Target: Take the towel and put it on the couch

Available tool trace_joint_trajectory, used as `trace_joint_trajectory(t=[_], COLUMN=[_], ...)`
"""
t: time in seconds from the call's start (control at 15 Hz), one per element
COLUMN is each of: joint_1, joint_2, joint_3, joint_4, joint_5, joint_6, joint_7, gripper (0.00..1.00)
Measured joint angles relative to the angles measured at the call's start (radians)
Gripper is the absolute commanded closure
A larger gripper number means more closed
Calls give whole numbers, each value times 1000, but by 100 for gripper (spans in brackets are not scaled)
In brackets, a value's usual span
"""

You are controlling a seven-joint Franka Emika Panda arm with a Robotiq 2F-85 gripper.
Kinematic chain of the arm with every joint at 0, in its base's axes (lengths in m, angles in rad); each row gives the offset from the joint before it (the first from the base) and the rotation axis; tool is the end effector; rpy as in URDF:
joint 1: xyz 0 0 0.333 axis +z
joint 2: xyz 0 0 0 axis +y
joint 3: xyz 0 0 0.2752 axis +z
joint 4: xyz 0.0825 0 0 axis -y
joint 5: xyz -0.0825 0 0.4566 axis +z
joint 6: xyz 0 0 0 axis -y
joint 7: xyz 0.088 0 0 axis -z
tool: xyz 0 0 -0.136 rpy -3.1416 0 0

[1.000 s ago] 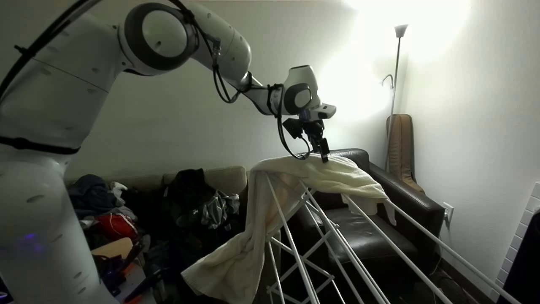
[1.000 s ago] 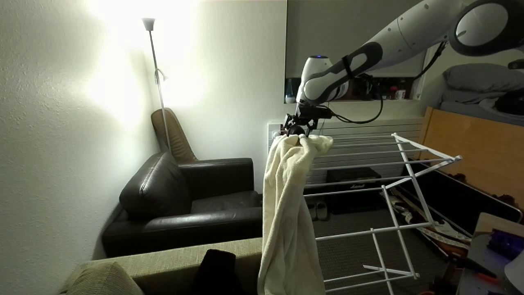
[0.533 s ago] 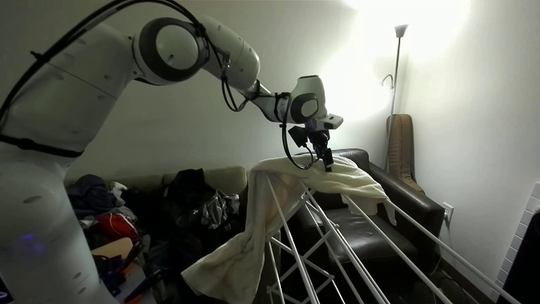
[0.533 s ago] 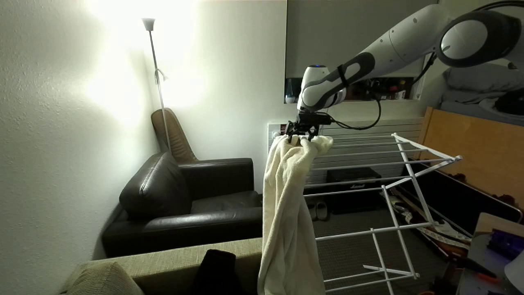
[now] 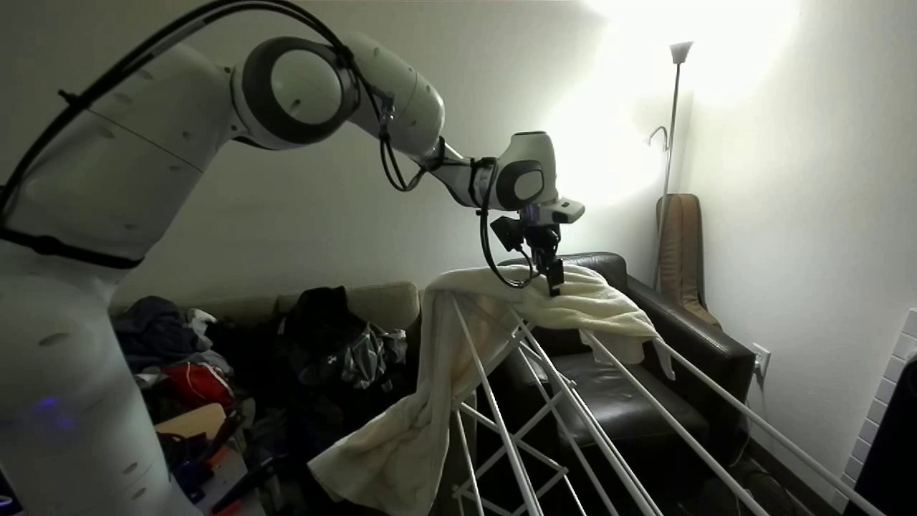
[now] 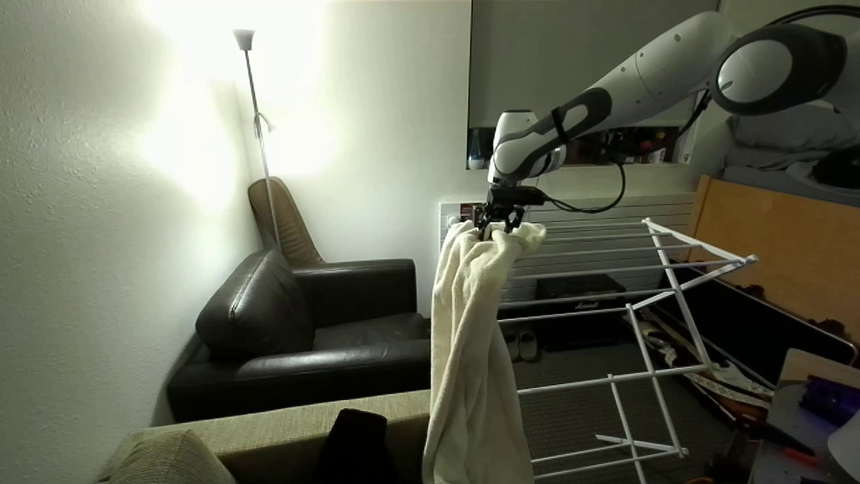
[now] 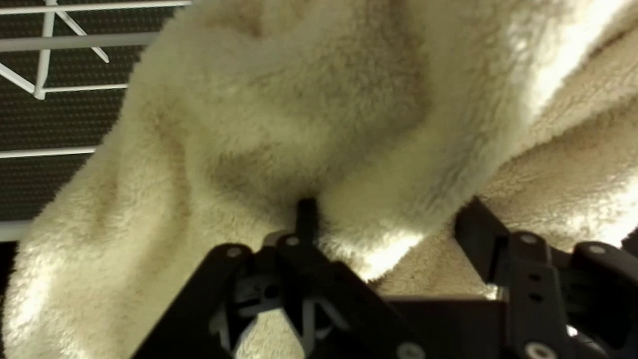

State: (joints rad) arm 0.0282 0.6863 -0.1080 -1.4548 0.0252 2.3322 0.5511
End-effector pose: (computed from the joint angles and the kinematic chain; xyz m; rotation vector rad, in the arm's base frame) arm 0.7781 -0.0512 0.2022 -2.9781 0.9467 -0.3140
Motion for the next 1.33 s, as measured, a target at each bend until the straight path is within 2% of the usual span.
trace_joint_trajectory(t=[0.33, 0.6, 0.73, 0.8, 0.87, 0.93, 1.2, 1.33], joint_1=[7, 13, 15, 16, 16, 17, 21, 22], joint_2=[-40, -91, -114, -122, -128, -133, -141, -141], joint_3=[-15, -20, -20, -19, -18, -15, -11, -11], joint_4=[-4, -10, -17, -21, -25, -29, -43, -44], joint_5=[-17, -32, -33, -33, -33, -33, -37, -38], joint_6=[-44, -79, -93, -97, -100, -103, -106, -106], joint_7=[-15, -15, -15, -15, -16, -24, -48, -49], gripper=[92, 98, 94, 71, 69, 93, 70, 69])
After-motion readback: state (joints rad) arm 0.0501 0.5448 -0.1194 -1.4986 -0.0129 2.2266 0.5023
